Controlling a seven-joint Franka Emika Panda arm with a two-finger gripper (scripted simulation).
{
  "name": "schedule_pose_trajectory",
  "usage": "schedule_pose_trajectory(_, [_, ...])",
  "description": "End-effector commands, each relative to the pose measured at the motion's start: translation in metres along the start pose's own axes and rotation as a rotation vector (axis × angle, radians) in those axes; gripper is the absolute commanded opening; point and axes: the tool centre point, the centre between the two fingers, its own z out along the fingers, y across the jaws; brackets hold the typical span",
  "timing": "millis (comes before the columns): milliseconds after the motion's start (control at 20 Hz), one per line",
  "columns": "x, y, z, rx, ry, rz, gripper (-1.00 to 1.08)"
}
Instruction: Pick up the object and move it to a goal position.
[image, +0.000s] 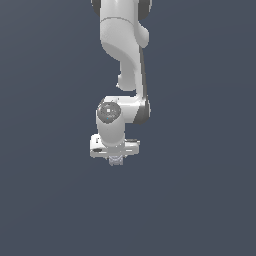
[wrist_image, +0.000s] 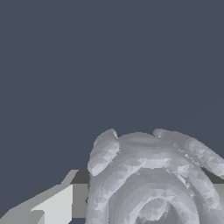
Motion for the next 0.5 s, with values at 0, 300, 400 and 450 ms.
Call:
schedule_pose_trajectory(0, [0.007,0.01,-0.006,0.0,0.0,0.0,-1.0])
schedule_pose_trajectory(300, [0.016,0.022,-0.013,0.0,0.0,0.0,-1.0])
schedule_pose_trajectory(400, [0.016,0.024,-0.014,0.0,0.0,0.0,-1.0])
schedule_pose_trajectory(450, [0.017,0.024,-0.014,0.0,0.0,0.0,-1.0])
